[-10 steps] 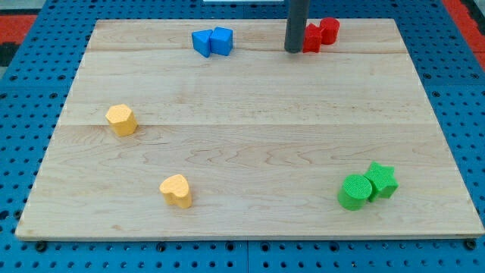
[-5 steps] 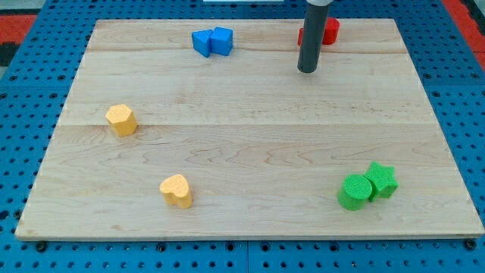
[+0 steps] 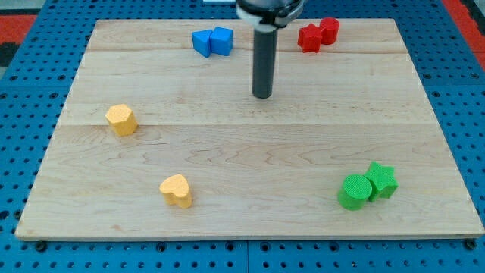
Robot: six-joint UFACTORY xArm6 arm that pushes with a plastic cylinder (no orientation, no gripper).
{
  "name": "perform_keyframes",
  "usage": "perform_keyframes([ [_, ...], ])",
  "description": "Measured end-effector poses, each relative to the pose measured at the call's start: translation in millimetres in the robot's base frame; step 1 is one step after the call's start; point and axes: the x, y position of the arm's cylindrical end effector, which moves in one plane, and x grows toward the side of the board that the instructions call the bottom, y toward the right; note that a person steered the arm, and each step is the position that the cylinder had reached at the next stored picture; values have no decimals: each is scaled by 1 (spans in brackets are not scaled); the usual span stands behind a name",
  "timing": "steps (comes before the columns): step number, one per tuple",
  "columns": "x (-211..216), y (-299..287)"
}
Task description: Slide yellow hexagon to center left
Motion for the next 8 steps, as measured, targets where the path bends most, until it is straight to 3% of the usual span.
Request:
perform_keyframes([
  [1, 24, -44],
  [3, 66, -203],
  [4, 64, -241],
  [6, 65, -264],
  [7, 35, -269],
  [8, 33, -225],
])
